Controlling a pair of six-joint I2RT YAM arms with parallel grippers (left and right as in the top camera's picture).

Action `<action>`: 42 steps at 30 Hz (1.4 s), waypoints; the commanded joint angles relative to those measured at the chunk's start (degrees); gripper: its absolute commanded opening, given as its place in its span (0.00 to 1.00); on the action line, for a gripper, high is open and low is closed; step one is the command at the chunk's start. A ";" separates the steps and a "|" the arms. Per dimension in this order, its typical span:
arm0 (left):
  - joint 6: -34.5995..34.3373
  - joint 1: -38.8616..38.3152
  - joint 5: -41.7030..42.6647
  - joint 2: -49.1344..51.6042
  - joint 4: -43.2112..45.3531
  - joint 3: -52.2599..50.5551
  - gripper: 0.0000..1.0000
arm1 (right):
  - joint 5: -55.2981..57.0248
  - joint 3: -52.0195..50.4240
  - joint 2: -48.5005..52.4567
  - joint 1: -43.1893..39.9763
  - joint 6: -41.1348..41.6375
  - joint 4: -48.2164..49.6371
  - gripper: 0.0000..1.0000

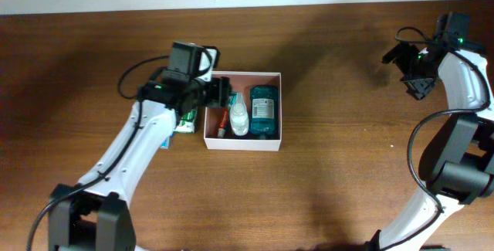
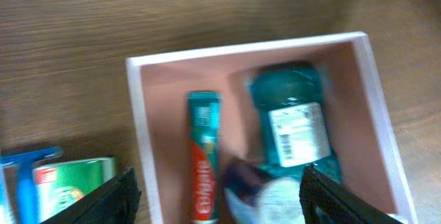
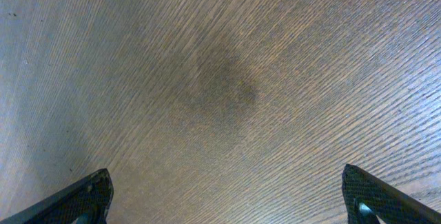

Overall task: Pack container
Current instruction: 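Carry the toothpaste tube right and drop it into the box, then move left gripper back over the blue toothbrush and lower onto it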

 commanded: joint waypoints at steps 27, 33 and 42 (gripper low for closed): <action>-0.11 14.10 -12.98 3.30 -6.34 -3.89 0.99 | 0.72 0.17 -0.09 -0.28 -0.35 0.00 0.99; -0.11 16.41 -12.72 5.86 -6.40 -3.89 0.99 | 0.72 0.17 -0.09 -0.28 -0.35 0.00 0.99; -0.11 17.33 -9.70 6.56 -6.54 -3.91 0.48 | 0.72 0.17 -0.09 -0.28 -0.35 0.00 0.99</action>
